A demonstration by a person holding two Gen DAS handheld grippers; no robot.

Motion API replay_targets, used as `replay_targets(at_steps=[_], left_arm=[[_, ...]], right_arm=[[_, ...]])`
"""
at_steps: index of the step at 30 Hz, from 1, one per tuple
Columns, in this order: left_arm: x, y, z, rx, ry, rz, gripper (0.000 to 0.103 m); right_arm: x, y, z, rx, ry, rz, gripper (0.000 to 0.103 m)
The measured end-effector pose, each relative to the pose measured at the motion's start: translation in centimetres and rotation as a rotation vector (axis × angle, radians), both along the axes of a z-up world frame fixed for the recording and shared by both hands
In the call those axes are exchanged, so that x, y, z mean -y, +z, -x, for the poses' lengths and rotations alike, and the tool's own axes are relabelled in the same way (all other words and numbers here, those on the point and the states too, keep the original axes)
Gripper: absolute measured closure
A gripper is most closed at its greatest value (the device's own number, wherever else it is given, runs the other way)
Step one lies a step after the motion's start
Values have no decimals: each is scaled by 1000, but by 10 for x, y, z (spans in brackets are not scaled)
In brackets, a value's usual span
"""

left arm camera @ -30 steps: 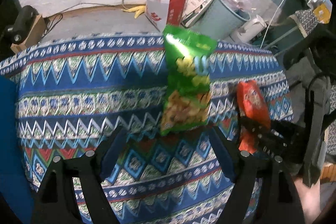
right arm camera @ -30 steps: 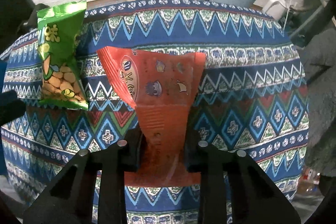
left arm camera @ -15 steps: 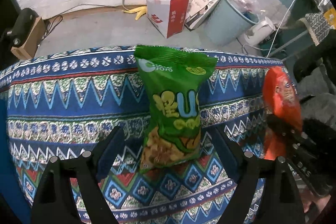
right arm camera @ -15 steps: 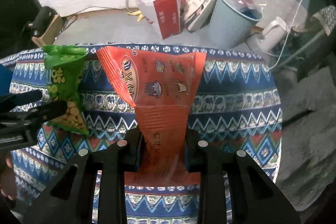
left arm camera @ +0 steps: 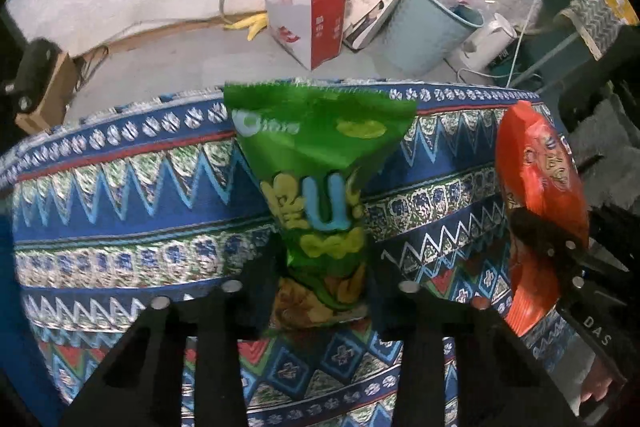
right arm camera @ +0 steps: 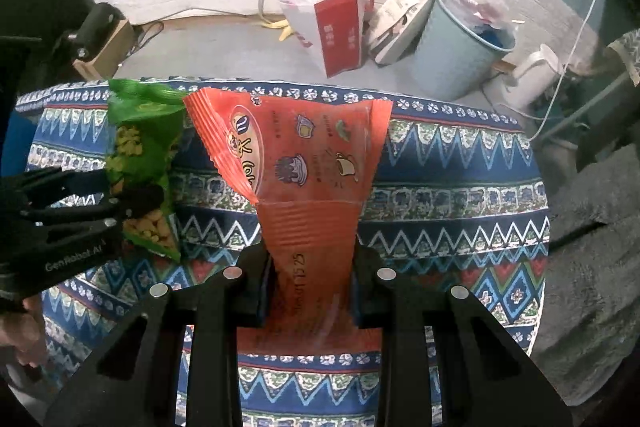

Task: Organize snacks
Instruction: 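Lift the green bag and red-orange bag and carry both over the cardboard box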

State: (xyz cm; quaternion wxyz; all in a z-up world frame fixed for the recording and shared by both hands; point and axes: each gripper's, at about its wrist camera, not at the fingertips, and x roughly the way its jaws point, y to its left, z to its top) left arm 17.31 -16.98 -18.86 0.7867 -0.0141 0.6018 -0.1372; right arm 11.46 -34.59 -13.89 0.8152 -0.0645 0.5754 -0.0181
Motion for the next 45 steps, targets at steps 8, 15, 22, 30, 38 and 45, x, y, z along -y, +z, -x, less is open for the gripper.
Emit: replay_targets(at_steps=[8,15,22,30,38,45], left_arm=[[-13,25,14,57,-56,-56,75],[-34,44,41,81,-97,-103,75],[-65,69,64,105,-95,-103,75],[-101,106,91,153,-82,-107,75],[-146,125,115,172,-39,-104,75],[-186,141,133,196,15,-84,75]], right_arm=[[-21,10,11,22,22,2,76],[-40,23,24,43,37,-13,76],[-65,41,35,69,79,-17,76],[-101,66,47,111,149,-40,76],[-148,86,55,140,247,-69,76],[-192,100,55,159,322,-102,76]])
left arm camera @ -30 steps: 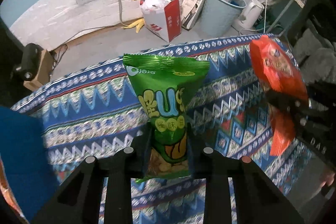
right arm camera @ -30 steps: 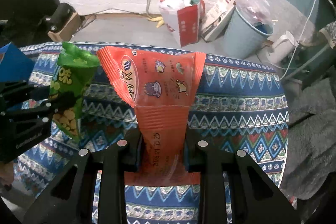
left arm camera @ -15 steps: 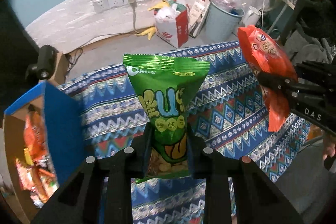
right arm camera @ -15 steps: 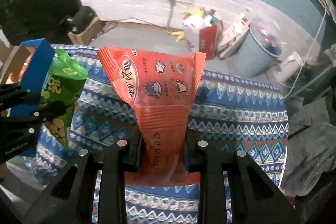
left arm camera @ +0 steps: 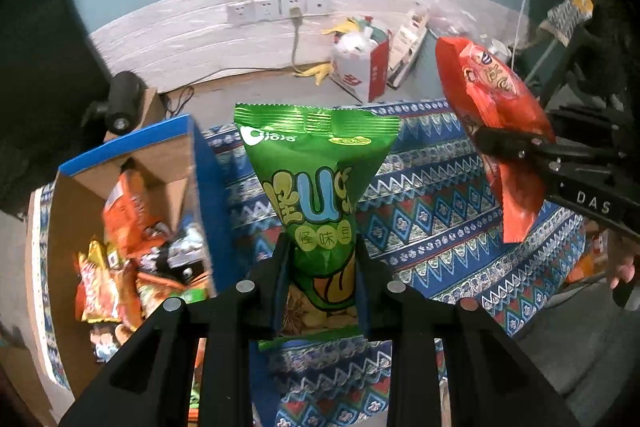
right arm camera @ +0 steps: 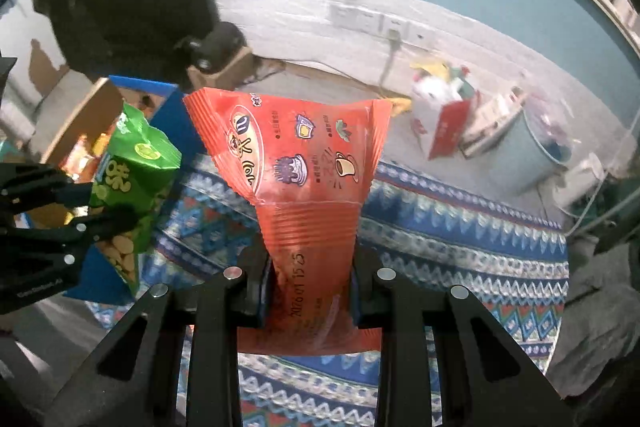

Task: Organize snacks
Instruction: 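Lift the green bag and red-orange bag and carry both over the cardboard box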

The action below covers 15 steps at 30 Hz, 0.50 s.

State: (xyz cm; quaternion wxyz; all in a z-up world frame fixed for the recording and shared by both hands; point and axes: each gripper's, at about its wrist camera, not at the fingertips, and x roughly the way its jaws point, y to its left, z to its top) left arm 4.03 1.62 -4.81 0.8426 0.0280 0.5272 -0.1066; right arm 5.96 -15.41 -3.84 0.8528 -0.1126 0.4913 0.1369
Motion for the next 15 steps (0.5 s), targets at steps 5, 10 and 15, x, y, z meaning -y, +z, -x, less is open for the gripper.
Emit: replay_targets(at_steps=[5,10,15], left_arm=[[-25,7,6,29,47,4,75],[-54,9,12,39,89,24,75],[-83,7,17,44,130,26,75]], right_arm=[[-28,3,0,-1,43,-14,76],[-59,3,-5,-3,83,-12,76],[-90,0,-10,-15,121,-16,76]])
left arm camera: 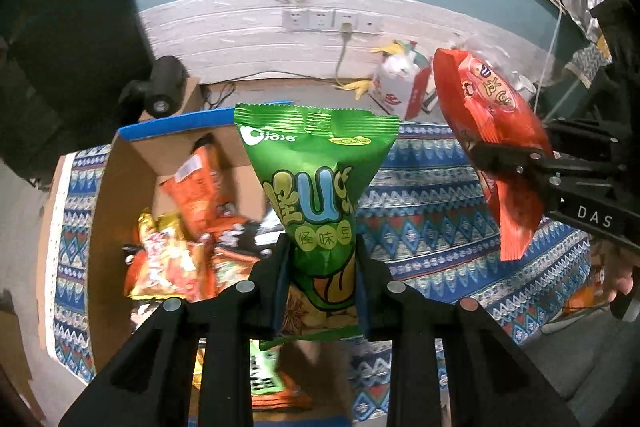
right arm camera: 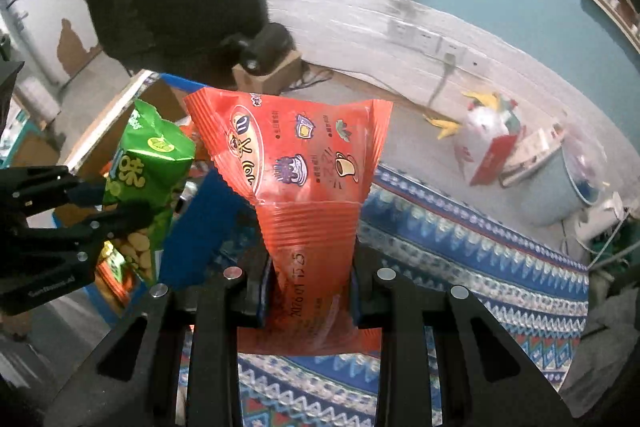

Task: Organize snacks
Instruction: 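Lift the green bag and red-orange bag and carry both over the cardboard box, then open the left tool over the box while the right tool drops the red-orange bag in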

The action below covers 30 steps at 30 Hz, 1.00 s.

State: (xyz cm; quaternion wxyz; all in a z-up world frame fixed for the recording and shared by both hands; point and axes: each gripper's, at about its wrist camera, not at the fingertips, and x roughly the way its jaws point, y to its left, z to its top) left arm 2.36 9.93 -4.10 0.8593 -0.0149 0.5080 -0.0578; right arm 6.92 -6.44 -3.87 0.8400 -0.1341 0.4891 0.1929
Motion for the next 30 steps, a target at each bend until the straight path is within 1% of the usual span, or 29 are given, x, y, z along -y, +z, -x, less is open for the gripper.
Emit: replay_targets(at_steps=[6,11,16,19,24,30], left_arm=[[-37,1,9,2,65,24,75],[-59,2,15,7,113,28,75],[-81,-2,23,5,156,24,75],[-94,-5,27,0,182,36,75],[-110,-8,31,-4,213,42,75],[-117,-10,33,-12,223,40,75]], right_arm=[[-39,-6,-8,-20,42,-4,76],[-66,-13,-13,-38,68,-9,76],[-94,-18,-19,-58,97,-20,76],[-109,-22,-23,-69,109,-25,76],[-129,-30,-27,-88,124,-33,76],[-148,-39,-30,-119,136,-49,76]])
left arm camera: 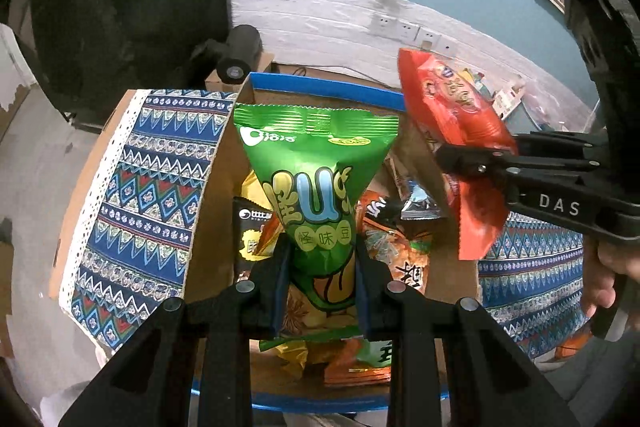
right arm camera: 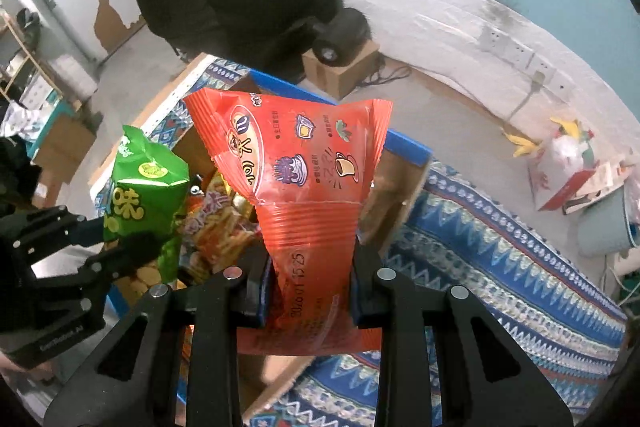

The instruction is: Organize snacks

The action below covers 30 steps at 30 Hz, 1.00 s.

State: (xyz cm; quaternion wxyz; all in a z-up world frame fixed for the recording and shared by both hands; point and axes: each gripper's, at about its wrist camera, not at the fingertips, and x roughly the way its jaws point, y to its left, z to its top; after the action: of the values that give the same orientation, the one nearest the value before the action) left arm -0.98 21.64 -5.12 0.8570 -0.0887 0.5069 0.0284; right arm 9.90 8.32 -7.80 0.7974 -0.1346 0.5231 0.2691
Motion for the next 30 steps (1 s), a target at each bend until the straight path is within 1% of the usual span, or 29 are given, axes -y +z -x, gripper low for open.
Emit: replay_targets(at_steps=[4,6,7,8,10,11,12,16,18,20,22,24,26,28,30], left_arm=[[-2,-2,1,-2,10,-29,75],[-6,-3,2,-7,21,-24,74],[-7,-3,3,-9,29,-23,74],[-8,-3,3,-9,36,-26,71],[-10,-2,4,-7,48,-29,58],[-11,0,4,-4,55,-31,49],[-11,2,5,8,60,-33,46],[-10,10,7,26,62,-34,43],[-8,15,9,36,65,-38,32],[-6,20,11,50,66,-48,31],[-3,25,13,61,62,-64,29],[0,29,15,71,60,-86,22],[5,35,18,83,63,-118,20],[10,41,20,96,55,-138,20],[15,47,23,113,45,-155,15]], right_arm=[[-10,-3,0,-26,9,-27,76],[-13,-5,-2,-45,11,-46,73],[-14,-5,-2,-51,11,-54,69],[-14,-5,-2,-57,8,-66,67],[-14,-4,-2,-62,9,-81,64],[-14,-3,-2,-59,8,-84,61],[-13,-1,-2,-55,6,-83,60],[-9,8,-1,-38,-9,-97,48],[-5,15,0,-30,-16,-107,47],[0,23,1,-13,-31,-115,45],[6,31,5,11,-48,-117,40],[13,39,9,42,-67,-113,33],[21,46,13,70,-82,-106,28],[30,53,19,97,-100,-99,26],[36,58,24,108,-107,-93,26]])
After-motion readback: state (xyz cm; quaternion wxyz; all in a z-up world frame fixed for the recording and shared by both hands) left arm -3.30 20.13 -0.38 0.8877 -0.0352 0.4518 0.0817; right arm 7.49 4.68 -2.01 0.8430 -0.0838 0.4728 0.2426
